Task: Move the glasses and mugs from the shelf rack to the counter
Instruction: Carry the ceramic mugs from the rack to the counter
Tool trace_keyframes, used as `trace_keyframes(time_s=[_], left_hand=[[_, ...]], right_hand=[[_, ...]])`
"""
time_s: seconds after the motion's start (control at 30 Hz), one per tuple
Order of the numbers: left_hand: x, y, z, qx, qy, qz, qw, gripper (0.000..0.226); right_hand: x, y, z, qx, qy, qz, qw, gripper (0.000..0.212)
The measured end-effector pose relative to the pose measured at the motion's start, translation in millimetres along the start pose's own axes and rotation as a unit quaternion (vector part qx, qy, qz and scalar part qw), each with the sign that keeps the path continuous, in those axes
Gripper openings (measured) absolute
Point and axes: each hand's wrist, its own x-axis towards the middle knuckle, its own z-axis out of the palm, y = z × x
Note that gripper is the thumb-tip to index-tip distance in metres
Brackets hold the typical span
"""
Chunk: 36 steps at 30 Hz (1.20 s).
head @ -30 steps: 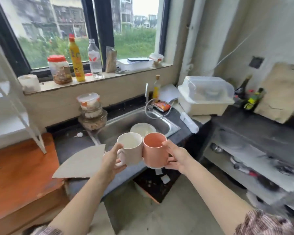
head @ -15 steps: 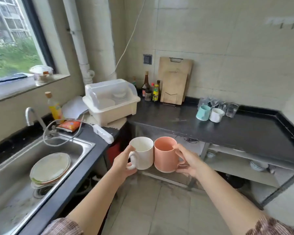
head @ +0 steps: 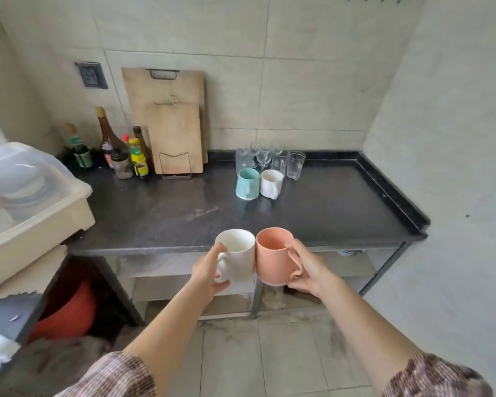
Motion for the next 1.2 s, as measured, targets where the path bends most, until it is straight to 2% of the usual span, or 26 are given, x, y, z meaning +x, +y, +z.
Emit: trace_keyframes(time_s=[0.3, 0.4, 0.47, 0.77, 0.9, 1.03, 1.2], left_hand=[[95.6, 21.6, 120.0, 0.051, -0.055, -0.025, 0.997, 0.038], [131.6, 27.7, 163.4, 0.059, -0.059, -0.038, 0.996, 0.027], [159.2, 30.1, 192.8, 0.059, -0.051, -0.045, 0.996, 0.021], [255.7, 32.7, 314.4, 0.041, 0.032, -0.079, 0.996, 0.027], [282.4, 38.5, 344.8, 0.018, 0.078, -0.09, 0.993, 0.045], [303.2, 42.7, 358.5, 0.006, 0.101, -0.059, 0.993, 0.056], [325.0, 46.8, 367.6, -0.034, 0.099, -0.047, 0.993, 0.055]], right_hand=[[100.6, -64.0, -69.1, 0.04, 0.073, 0.002, 0.997, 0.062], [146.9, -90.3, -94.1, 0.035, 0.08, -0.002, 0.996, 0.07], [181.5, -110.9, -108.9, 0.016, 0.072, -0.002, 0.997, 0.069], [322.7, -198.5, -160.4, -0.037, 0.06, 0.044, 0.997, 0.059], [362.4, -220.5, -163.8, -0.042, 0.056, 0.062, 0.996, 0.047], [391.3, -228.1, -156.6, -0.023, 0.047, 0.068, 0.996, 0.031], [416.5, -226.5, -139.7, 0.028, 0.055, 0.069, 0.996, 0.044]])
